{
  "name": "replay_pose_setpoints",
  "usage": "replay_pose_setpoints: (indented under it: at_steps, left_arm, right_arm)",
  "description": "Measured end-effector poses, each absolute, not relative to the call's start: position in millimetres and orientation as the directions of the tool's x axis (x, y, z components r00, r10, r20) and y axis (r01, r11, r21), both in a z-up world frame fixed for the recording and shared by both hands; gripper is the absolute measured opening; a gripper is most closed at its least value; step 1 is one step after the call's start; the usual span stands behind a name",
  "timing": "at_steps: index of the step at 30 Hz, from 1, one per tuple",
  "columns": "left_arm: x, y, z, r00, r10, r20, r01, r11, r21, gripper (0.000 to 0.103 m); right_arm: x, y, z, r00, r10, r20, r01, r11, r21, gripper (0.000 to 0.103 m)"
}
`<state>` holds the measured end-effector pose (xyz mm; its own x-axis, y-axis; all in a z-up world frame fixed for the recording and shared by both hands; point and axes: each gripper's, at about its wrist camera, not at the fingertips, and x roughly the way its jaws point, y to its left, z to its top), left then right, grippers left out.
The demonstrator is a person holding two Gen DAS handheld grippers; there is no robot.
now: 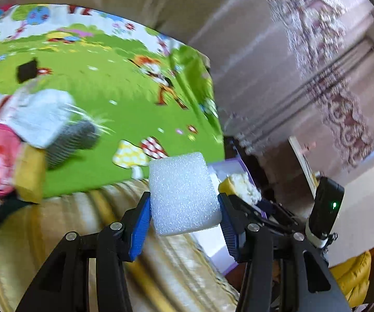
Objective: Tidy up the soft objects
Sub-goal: 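Carry both items into the purple-edged box and open both tools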
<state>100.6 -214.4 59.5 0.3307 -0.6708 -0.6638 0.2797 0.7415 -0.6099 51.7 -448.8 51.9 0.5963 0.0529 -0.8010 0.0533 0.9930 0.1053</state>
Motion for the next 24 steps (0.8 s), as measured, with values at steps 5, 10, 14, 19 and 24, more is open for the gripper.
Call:
replay_pose_setpoints:
  at_steps: [5,10,14,19,24]
  left_arm:
    - [90,-264,55,0.259,-0.680,-0.686,0.343,0.729,-0.593,0.051]
    - [80,-302,53,0.198,-0.694,-0.692,0.396,0.702,-0.592,0.051]
    - [73,-325,51,0.152,-0.696,-0.702,0.432,0.685,-0.586,0.055]
    - [66,-325,54,0.152,-0.689,-0.709,0.446,0.688,-0.573,0.065]
    - [64,-308,62,0.221,-0.667,-0.711,0.429,0.721,-0.543,0.066]
  right_arm:
    - [36,-487,53,0.609,0.002,-0.793,0.132,0.986,0.104,0.068]
    - [24,-512,56,0.619,-0.052,-0.784,0.186,0.979,0.082,0.080]
    - [15,-526,61,0.637,-0.083,-0.766,0.221,0.972,0.079,0.091]
    - [12,-531,62,0.655,-0.098,-0.749,0.248,0.965,0.090,0.098]
    - [11,-519,69,0.685,-0.098,-0.722,0.243,0.965,0.099,0.101]
